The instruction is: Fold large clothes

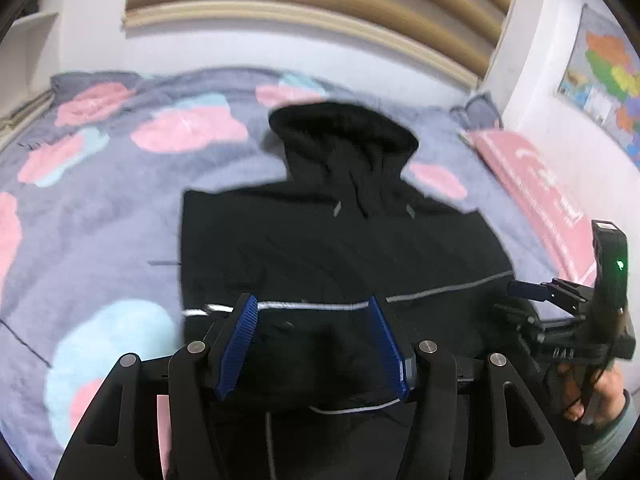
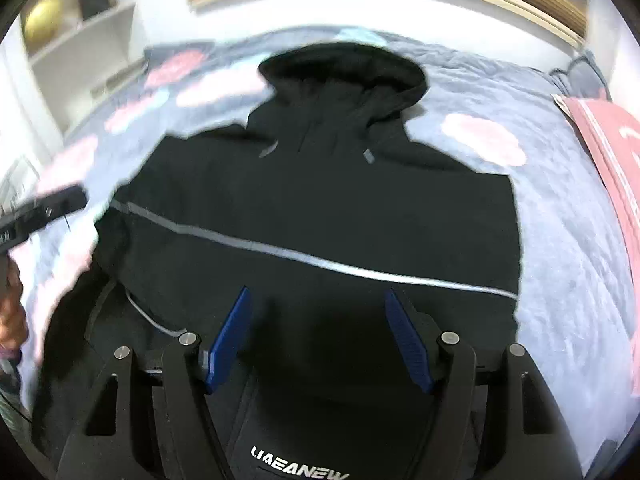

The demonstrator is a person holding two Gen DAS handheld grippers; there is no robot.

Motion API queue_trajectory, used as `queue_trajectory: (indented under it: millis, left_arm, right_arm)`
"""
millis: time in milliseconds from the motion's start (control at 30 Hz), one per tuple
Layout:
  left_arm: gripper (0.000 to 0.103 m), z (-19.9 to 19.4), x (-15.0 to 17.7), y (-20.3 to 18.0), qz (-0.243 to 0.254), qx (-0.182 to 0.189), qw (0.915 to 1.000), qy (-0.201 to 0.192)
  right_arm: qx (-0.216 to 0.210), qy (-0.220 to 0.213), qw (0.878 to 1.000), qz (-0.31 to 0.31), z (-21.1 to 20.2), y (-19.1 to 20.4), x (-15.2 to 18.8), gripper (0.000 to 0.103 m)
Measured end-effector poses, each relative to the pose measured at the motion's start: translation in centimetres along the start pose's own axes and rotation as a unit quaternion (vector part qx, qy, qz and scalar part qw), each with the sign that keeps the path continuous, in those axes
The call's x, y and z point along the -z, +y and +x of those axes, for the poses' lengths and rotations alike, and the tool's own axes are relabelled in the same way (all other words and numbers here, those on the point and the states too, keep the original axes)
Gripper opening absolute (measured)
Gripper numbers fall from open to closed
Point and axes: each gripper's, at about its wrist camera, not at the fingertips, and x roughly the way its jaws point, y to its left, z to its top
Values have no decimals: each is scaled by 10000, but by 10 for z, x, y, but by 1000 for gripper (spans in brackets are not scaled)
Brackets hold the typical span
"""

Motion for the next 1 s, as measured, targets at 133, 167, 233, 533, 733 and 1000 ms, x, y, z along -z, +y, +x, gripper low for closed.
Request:
queue_trajectory:
  millis: [133, 167, 233, 533, 733, 1000]
  left_arm:
    - [58, 70, 24, 24, -178, -326, 9964, 762]
    - [58, 79, 27, 22, -77, -361, 9956, 862]
    - [58, 86, 28, 14, 246, -548, 9951, 782]
    - [58, 42, 12, 14, 21, -252, 9966, 780]
    - [58, -28, -48, -13, 320, -169, 9980, 522]
    - [58, -91, -126, -32, 347, 0, 9988, 345]
  right_arm:
    - [-130, 305, 9993, 170, 42, -10, 19, 73]
    - [-232, 257, 9992, 219, 45, -13, 21, 73]
    - [-328, 200, 9987, 339, 46, -18, 22, 73]
    - [-434, 420, 9966, 562, 18, -27, 18, 75]
    - [-444, 291, 9961, 704, -57, -35, -25, 75]
    - [-360, -126, 9948, 946, -145, -46, -98, 75]
